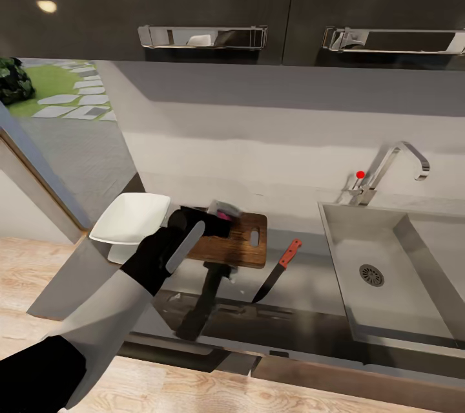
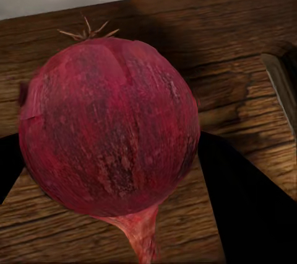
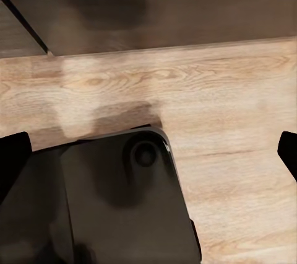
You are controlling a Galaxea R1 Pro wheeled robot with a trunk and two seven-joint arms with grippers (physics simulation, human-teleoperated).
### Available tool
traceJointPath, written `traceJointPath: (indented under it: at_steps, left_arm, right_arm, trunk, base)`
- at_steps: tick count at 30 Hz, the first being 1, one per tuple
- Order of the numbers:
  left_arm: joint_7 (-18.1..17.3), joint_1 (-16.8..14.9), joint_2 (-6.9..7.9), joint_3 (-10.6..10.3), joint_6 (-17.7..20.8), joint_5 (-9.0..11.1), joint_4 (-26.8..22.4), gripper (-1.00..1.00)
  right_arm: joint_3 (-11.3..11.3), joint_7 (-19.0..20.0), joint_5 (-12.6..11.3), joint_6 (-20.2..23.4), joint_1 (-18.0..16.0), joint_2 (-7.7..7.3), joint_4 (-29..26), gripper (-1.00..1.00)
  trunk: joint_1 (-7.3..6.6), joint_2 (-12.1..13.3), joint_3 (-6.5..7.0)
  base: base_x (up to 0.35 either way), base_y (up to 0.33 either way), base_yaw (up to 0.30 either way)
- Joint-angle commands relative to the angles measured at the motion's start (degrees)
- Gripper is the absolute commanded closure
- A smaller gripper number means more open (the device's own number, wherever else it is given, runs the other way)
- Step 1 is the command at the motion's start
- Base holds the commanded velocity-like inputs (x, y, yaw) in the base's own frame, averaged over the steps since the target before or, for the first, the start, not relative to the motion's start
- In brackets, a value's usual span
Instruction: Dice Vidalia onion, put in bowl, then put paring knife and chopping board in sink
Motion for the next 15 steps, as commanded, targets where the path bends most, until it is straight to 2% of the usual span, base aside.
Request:
traceJointPath:
  at_steps: [1, 4, 8, 15]
  left_arm:
    - [0.49, -0.05, 0.31, -0.09, 0.17, 0.72, -0.33, 1.00]
    - [0.54, -0.06, 0.75, 0.20, 0.19, 0.81, -1.22, 1.00]
    - [0.65, -0.07, 1.08, 2.02, 0.18, 0.84, -1.86, 1.00]
    - [0.71, -0.04, 1.22, 2.54, 0.18, 0.85, -1.65, 1.00]
  right_arm:
    - [-0.17, -0.34, 0.58, 0.00, 0.02, 0.06, -0.11, -1.00]
    - [-0.17, -0.34, 0.58, 0.00, 0.02, 0.06, -0.09, -1.00]
    - [-0.17, -0.34, 0.58, 0.00, 0.02, 0.06, -0.11, -1.00]
    - [-0.17, -0.34, 0.58, 0.00, 0.00, 0.06, -0.11, -1.00]
  trunk:
    - [0.04, -0.11, -0.09]
    - [0.04, -0.11, -0.09]
    - [0.04, -0.11, -0.09]
    - [0.04, -0.11, -0.09]
  base:
    - [0.000, 0.000, 0.000]
    - [0.000, 0.000, 0.000]
    - [0.000, 0.000, 0.000]
    - [0.000, 0.000, 0.000]
